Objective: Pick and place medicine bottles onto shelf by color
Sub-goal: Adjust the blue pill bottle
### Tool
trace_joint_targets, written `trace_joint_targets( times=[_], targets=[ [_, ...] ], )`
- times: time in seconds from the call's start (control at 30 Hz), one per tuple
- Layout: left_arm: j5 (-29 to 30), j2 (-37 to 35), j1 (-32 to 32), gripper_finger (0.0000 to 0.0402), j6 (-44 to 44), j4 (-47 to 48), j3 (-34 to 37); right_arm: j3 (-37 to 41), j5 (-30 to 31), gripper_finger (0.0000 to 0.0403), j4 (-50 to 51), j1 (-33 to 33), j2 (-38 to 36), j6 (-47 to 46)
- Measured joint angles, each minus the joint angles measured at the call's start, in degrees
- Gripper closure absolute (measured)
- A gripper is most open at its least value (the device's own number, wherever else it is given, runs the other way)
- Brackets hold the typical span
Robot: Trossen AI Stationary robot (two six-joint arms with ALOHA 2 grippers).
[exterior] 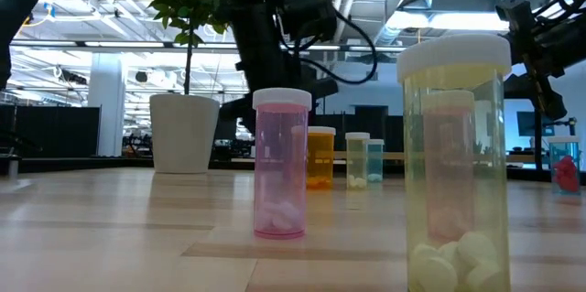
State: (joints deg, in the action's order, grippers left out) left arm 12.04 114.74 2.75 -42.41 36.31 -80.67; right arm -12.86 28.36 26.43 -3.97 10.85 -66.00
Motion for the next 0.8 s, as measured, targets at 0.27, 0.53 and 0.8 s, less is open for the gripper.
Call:
trace_joint_targets(
  times=[0.27,0.53,0.8],
  targets=[
    [0.8,0.6,0.0,0.0222,2.9,-2.3,-0.2,0.0,0.0,0.0233,0.6,0.0,0.0,0.0],
    [2.2,0.6,0.0,0.0266,4.3,-3.3,-0.2,0.0,0.0,0.0233,1.0,0.0,0.0,0.0],
    [2.2,0.6,0.0,0.0306,5.4,-4.0,-0.2,0.0,0.0,0.0233,1.0,0.0,0.0,0.0]
  ],
)
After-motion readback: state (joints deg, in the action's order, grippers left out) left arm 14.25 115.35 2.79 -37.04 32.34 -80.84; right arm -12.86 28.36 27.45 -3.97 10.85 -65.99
